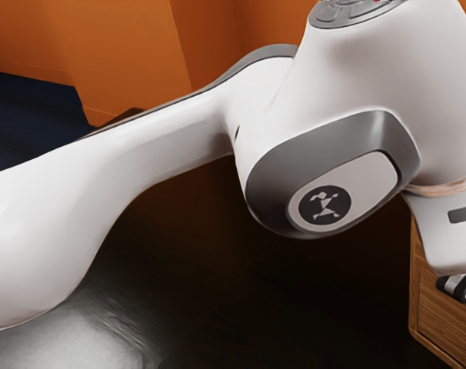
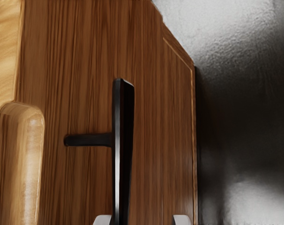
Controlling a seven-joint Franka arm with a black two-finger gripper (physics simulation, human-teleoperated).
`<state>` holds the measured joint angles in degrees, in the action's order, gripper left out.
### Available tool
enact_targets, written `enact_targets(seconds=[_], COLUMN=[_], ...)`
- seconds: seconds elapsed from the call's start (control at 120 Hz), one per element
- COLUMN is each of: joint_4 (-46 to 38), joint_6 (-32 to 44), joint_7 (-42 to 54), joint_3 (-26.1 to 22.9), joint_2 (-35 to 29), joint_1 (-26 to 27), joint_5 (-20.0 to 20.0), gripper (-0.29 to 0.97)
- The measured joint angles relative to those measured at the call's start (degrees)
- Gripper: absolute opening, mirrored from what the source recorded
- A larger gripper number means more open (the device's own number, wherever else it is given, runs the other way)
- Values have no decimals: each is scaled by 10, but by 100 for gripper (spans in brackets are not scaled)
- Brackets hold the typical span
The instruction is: Pull the drawer handle with one arm to open the drawer
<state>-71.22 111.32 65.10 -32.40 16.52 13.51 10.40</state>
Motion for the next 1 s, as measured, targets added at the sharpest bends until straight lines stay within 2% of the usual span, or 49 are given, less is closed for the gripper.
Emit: enact_targets(seconds=[1.0], joint_4=[-77], joint_6=[3], joint_7=[-15], joint_3=[1], joint_2=[-66], joint_1=[-3], joint_5=[-4], gripper=[7])
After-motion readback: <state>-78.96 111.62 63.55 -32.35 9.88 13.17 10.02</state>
